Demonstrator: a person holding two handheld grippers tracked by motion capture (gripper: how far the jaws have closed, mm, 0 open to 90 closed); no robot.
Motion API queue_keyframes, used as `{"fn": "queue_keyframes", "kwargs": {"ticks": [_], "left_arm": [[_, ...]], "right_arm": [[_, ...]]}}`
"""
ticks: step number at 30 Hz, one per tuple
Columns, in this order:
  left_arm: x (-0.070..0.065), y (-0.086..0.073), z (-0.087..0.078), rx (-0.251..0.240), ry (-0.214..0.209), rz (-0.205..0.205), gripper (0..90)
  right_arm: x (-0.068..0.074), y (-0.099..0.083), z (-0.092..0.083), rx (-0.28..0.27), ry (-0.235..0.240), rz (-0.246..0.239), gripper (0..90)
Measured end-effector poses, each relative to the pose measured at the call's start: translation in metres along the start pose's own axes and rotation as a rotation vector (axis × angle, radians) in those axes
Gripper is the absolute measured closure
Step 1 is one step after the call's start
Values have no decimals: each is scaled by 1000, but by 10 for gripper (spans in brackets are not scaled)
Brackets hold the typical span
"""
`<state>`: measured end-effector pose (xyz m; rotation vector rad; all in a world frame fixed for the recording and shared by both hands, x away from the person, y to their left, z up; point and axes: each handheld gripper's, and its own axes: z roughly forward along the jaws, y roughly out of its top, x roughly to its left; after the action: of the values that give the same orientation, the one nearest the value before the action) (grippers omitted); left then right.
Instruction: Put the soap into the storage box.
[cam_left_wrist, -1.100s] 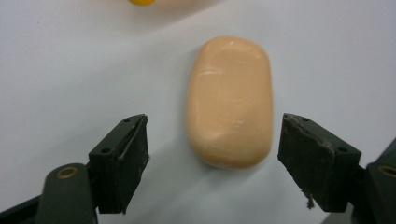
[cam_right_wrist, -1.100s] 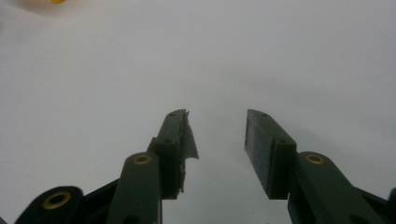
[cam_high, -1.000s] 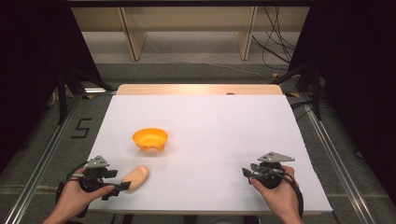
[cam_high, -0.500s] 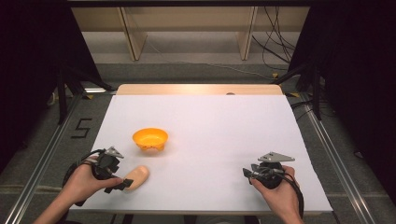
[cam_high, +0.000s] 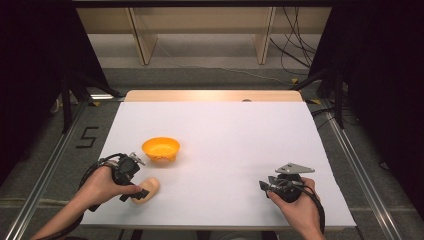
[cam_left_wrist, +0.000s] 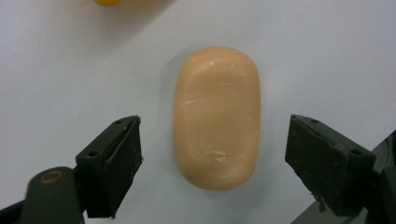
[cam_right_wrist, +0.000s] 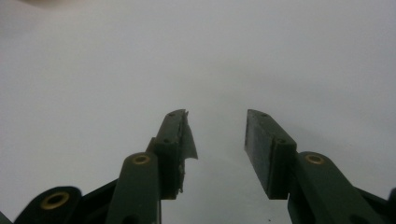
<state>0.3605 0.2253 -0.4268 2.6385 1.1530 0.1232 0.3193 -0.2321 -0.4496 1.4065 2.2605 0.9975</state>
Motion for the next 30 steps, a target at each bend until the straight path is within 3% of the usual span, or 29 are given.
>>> {"fn": "queue_keyframes", "kwargs": {"ticks": [23, 27, 28, 29, 30], "left_arm": [[-2, 15, 16, 108, -3, 58, 187], [-2, 17, 19, 105, -3, 49, 187], [-2, 19, 20, 131, -4, 60, 187], [-3, 19, 22, 133, -11, 38, 187], [-2, 20, 23, 138, -4, 60, 187]], "right_arm": [[0, 0, 0, -17, 6, 3, 580], [0, 0, 0, -12, 8, -7, 578], [0, 0, 0, -11, 9, -6, 578], [0, 0, 0, -11, 8, -6, 578], [0, 0, 0, -12, 8, -6, 578]]}}
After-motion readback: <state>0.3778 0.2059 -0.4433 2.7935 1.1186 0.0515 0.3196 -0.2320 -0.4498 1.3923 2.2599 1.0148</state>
